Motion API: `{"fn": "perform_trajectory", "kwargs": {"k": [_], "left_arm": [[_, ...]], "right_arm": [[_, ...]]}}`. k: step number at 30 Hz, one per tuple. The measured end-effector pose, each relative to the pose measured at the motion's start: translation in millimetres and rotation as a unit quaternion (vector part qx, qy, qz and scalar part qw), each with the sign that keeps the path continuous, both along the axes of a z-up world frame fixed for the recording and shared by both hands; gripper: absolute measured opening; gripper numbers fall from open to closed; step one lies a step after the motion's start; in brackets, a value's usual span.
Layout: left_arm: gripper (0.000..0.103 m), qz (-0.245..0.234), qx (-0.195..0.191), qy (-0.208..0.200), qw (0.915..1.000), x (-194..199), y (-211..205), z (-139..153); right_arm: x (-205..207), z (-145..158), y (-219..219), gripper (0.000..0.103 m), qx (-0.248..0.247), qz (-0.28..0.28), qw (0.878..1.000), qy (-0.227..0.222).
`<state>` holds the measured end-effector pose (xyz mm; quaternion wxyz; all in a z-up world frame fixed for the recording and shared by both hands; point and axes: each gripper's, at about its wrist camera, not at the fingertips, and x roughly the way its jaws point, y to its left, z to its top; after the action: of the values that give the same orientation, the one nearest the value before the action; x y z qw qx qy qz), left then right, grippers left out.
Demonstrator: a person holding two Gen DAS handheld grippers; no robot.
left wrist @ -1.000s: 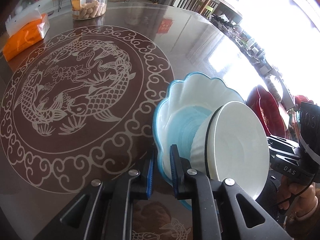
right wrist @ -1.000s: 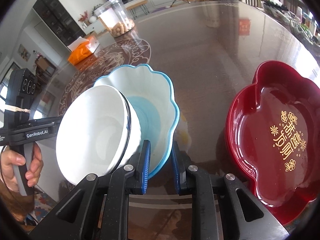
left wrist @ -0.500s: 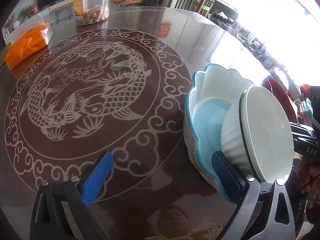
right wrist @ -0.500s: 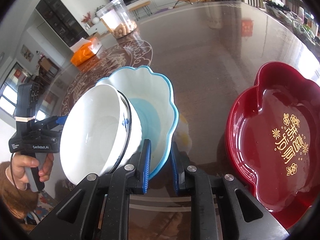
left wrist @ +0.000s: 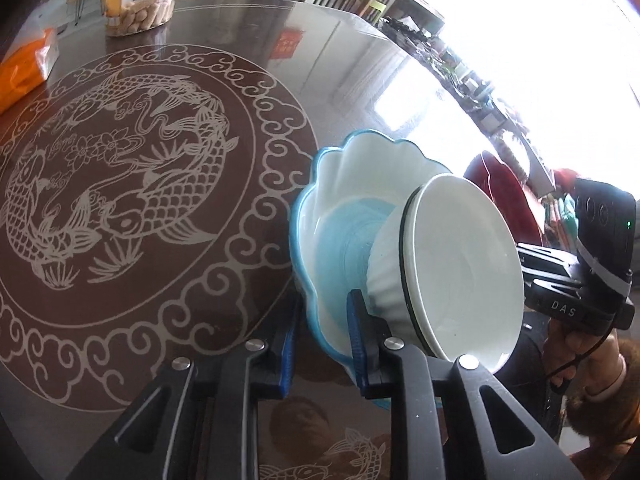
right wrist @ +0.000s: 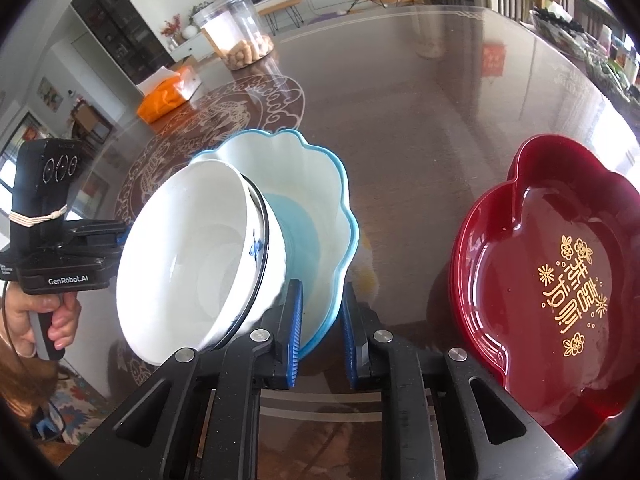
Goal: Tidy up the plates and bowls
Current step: 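Lift the bowl stack with both grippers and carry it toward the red plates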
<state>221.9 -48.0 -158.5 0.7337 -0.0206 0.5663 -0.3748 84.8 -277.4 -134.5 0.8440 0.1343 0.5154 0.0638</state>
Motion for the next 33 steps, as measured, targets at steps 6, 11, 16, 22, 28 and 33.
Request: {"fn": "perform_trajectory", "kwargs": {"k": [6, 11, 16, 22, 28, 33], "left_arm": [[0.017, 0.04, -0.016, 0.027, 0.9987, 6, 9, -3], [0.017, 0.043, -0.011, 0.026, 0.9987, 11, 8, 5], [0.017, 0.045, -0.003, 0.02, 0.9988, 17, 3, 14], [0.016, 0.049, 0.001, 0.026, 0.9984, 23, -2, 8], [0.017, 0.037, -0.011, 0.036, 0.9986, 26, -4, 5], [0.056, 0.02, -0.069, 0.055, 0.9959, 47, 9, 11]], "right_arm": [[-1, -2, -6, 0.015, 0.047, -0.016, 0.998, 0.031], [-2, 0, -11, 0.014, 0.068, -0.022, 0.997, 0.037], [2, 9, -12, 0.013, 0.074, -0.023, 0.996, 0.037], [11, 7, -13, 0.012, 0.069, -0.025, 0.997, 0.039], [12, -5, -20, 0.013, 0.085, -0.033, 0.995, 0.042], [7, -4, -17, 0.02, 0.075, -0.026, 0.997, 0.021]]}}
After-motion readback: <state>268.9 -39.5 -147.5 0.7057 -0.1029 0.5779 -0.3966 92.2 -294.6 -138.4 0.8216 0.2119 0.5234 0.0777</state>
